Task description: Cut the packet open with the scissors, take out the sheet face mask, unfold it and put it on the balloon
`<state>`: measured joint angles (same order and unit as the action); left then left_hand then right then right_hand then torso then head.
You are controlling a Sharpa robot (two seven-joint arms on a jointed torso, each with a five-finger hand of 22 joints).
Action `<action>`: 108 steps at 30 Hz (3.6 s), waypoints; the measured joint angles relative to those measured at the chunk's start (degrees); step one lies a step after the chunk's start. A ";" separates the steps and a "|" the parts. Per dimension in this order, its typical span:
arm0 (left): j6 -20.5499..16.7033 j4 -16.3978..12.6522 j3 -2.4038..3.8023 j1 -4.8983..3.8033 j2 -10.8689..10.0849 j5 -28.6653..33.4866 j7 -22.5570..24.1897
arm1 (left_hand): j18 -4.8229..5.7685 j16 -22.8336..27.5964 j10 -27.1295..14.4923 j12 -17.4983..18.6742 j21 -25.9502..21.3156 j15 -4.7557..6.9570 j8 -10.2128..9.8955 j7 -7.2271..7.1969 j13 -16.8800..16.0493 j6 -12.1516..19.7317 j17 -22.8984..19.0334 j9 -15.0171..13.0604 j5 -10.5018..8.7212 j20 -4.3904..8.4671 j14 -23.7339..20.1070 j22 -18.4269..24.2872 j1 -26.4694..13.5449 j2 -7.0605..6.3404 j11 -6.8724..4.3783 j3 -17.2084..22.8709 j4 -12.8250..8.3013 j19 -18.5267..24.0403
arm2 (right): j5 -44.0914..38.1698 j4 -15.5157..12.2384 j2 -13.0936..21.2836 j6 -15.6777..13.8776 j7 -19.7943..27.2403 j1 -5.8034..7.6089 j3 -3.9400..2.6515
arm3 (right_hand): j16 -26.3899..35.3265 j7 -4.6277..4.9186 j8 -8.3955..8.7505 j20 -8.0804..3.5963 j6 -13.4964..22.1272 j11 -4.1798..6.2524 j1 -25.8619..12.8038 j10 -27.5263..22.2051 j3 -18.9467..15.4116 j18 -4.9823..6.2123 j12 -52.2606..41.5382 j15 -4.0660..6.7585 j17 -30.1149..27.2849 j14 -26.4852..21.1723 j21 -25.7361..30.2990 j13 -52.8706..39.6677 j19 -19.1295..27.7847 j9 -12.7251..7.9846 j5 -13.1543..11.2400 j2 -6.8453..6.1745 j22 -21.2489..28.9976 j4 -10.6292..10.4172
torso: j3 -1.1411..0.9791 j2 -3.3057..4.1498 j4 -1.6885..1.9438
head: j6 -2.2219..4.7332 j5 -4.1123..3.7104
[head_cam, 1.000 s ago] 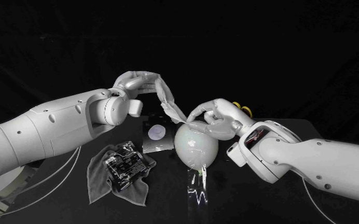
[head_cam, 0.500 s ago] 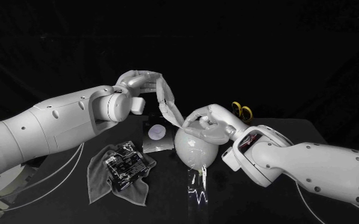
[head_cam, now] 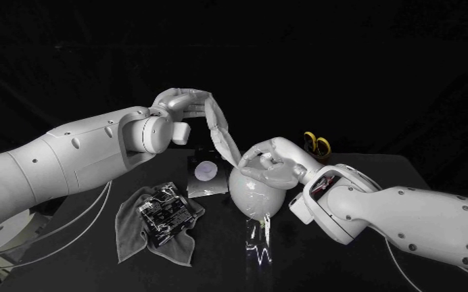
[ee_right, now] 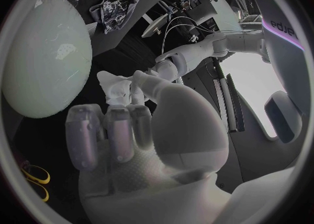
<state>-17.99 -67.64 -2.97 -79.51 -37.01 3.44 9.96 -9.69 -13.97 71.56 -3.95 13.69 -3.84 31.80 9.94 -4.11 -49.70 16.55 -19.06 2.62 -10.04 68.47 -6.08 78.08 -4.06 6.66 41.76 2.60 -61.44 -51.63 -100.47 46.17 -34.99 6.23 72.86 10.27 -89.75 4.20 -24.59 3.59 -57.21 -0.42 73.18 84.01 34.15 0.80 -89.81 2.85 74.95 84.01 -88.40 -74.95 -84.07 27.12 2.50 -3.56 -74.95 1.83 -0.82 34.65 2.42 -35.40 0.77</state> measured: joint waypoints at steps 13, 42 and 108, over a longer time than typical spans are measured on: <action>-0.80 0.45 0.17 -0.30 0.42 0.03 0.04 | 0.02 0.22 0.00 0.00 0.00 -0.13 0.26 -0.07 0.03 0.12 0.00 -0.01 0.00 0.00 -0.13 0.10 0.01 -0.02 0.00 0.02 0.02 0.00 | -0.08 0.15 -0.42 0.33 -0.41 -0.62 0.08 | -0.05 0.04 -0.24 0.01 -0.15 0.00 0.00 0.00 0.16 0.00 0.01 0.00 -0.04 0.00 0.43 0.02 0.01 0.00 -0.10 -0.01 0.03 -0.17 | -0.02 -0.01 0.03 | -0.01 0.13; 9.11 -1.83 0.18 -0.37 0.20 -0.01 0.84 | -0.24 3.74 -4.33 0.25 -3.05 -1.83 5.07 1.37 0.41 6.27 -0.71 -5.84 0.05 -1.55 -3.08 2.13 -1.59 2.14 1.46 2.31 1.99 1.15 | 5.27 2.73 -2.70 -1.17 2.66 -0.70 0.10 | 0.11 4.76 9.59 2.15 8.07 -3.20 -4.64 -0.08 -7.14 1.31 8.64 -2.60 -0.02 -0.04 9.44 0.00 0.62 3.42 0.29 -4.96 0.01 -2.62 | -0.02 0.01 -0.04 | 0.10 -0.01; 20.24 -4.97 0.18 -0.38 -2.75 -0.15 5.97 | 0.06 2.50 -6.73 -0.48 -2.43 -0.47 16.87 -0.09 0.24 16.28 1.06 -8.28 -0.05 0.72 2.99 1.66 -2.41 3.27 1.42 6.31 6.02 -7.25 | 18.43 16.42 -7.91 5.47 6.56 3.15 -0.83 | 4.51 4.43 15.86 3.08 3.22 -3.77 3.44 -14.61 -19.13 5.34 31.55 -3.35 0.13 -0.06 26.83 13.68 10.17 -3.46 0.28 -4.58 -0.01 -12.34 | -0.02 0.01 0.05 | 0.30 -0.94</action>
<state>2.25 -72.61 -2.79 -79.89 -39.76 3.29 15.93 -9.63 -11.47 64.83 -4.44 11.25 -4.31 48.67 9.85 -3.87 -33.42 17.62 -27.34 2.57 -9.33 71.46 -4.42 75.67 -0.79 8.09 48.07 8.62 -68.70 -33.20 -84.06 38.25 -29.51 12.79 76.02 9.44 -85.24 8.63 -8.73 6.68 -53.98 -4.19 76.61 69.40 15.02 6.14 -58.26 -0.50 75.07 83.95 -61.57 -61.27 -73.90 23.65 2.79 -8.14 -74.96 -10.51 -0.83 34.66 2.47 -35.10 -0.17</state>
